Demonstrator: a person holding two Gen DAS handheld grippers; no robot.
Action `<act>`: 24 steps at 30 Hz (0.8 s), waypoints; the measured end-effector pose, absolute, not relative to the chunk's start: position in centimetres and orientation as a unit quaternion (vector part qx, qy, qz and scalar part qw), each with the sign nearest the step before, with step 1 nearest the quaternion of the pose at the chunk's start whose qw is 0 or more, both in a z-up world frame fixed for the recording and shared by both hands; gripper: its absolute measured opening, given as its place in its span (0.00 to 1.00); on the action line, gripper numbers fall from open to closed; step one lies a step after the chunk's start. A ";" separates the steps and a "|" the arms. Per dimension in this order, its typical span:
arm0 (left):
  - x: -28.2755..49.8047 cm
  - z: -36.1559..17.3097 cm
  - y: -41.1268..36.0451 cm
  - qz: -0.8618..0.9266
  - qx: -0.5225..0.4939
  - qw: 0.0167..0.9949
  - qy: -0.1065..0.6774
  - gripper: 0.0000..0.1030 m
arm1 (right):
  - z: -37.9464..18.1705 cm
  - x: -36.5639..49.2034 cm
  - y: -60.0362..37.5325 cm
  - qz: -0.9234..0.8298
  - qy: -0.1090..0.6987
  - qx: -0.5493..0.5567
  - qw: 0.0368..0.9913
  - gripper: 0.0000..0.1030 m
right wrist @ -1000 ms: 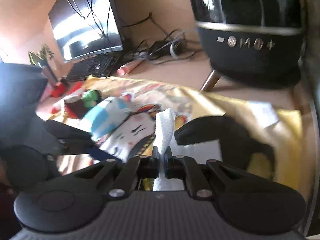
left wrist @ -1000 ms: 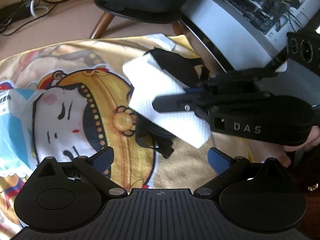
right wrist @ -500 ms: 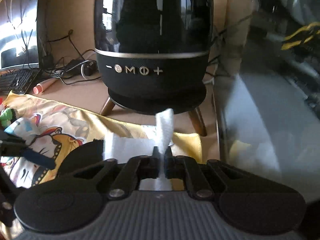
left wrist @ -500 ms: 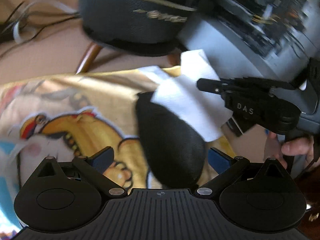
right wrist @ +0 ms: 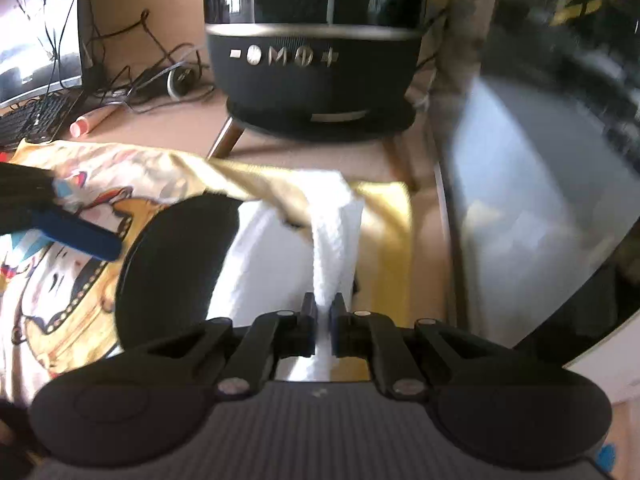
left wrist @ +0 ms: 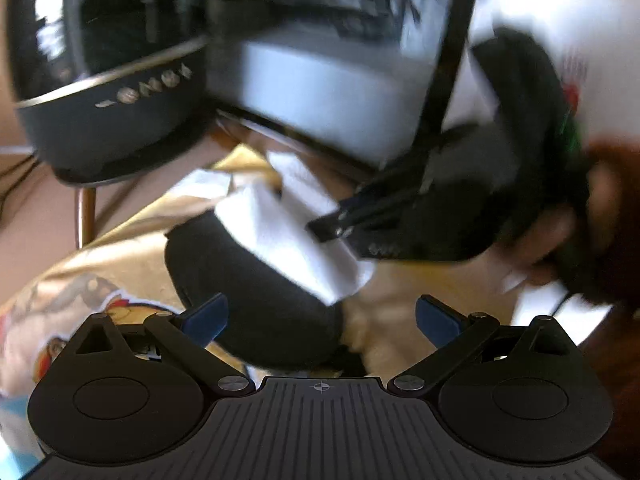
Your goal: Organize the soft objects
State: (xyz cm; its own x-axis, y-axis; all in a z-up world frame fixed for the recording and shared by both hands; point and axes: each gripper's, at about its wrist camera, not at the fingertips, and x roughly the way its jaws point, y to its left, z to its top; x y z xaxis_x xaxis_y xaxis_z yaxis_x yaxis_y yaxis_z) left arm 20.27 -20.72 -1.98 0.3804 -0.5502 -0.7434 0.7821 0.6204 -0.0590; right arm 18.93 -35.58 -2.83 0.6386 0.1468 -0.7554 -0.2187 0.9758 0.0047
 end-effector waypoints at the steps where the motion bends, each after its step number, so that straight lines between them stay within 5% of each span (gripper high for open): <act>1: 20.4 -2.7 -21.0 -0.399 0.172 0.815 0.383 0.99 | -2.9 18.9 -35.6 0.111 0.416 -0.030 0.902 0.07; 8: 21.3 -4.2 -18.7 -0.390 0.152 0.809 0.413 0.99 | -2.1 19.8 -35.2 0.245 0.425 0.133 0.861 0.07; 14: 19.8 -3.6 -18.1 -0.374 0.185 0.827 0.378 0.99 | 0.0 21.6 -31.5 0.322 0.400 0.127 0.849 0.15; 20: 20.5 -4.2 -15.0 -0.321 0.116 0.865 0.369 0.99 | 1.5 23.1 -29.4 0.311 0.367 0.109 0.870 0.07; 24: 21.6 -3.9 -12.5 -0.291 0.033 0.881 0.372 0.83 | 3.1 23.3 -30.5 0.304 0.340 0.129 0.880 0.07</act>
State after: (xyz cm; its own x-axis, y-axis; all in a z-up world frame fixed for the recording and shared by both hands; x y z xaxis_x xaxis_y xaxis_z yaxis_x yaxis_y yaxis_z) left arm 21.61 -12.52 -3.92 0.5531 -0.4890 -0.6745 0.5378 0.8279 -0.1592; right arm 23.33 -30.46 3.12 0.5836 0.6228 -0.5211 -0.4470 0.7821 0.4342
